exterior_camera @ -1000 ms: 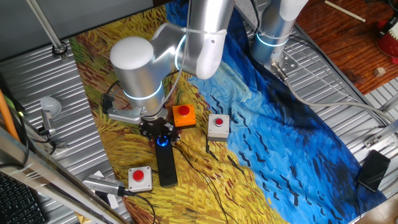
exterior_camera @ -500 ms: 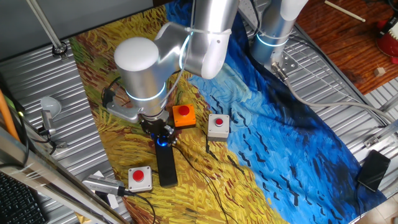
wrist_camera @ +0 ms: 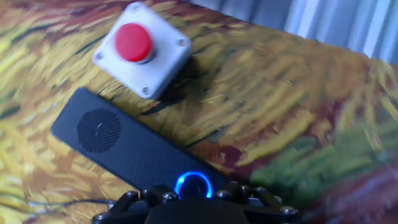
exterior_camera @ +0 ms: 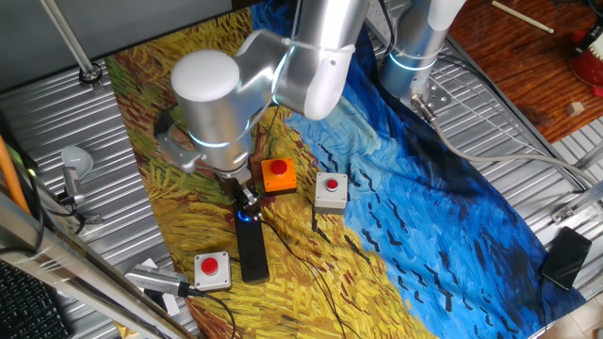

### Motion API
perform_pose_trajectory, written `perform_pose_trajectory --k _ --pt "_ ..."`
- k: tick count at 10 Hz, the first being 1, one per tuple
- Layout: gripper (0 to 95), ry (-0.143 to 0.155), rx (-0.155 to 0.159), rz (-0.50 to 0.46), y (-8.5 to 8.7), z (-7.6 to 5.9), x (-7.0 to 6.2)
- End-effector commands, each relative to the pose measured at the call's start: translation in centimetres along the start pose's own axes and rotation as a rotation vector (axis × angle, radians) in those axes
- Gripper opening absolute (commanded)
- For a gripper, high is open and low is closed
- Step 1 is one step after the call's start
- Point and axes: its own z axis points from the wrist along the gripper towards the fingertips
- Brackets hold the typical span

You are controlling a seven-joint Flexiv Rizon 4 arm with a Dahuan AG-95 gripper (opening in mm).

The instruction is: Turn the knob to decrease the volume of the speaker

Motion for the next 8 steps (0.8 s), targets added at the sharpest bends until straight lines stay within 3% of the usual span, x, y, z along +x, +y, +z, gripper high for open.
perform_pose_trajectory --k 1,4,6,8 --pt "38.0 0.006 0.016 0.070 -0.62 -1.30 0.48" --pt "38.0 0.032 0.060 -0.021 -0.62 -1.30 0.48" --pt "38.0 0.026 0.053 -0.074 -0.62 -1.30 0.48" --pt "38.0 0.041 0.056 -0.065 -0.62 -1.30 0.48"
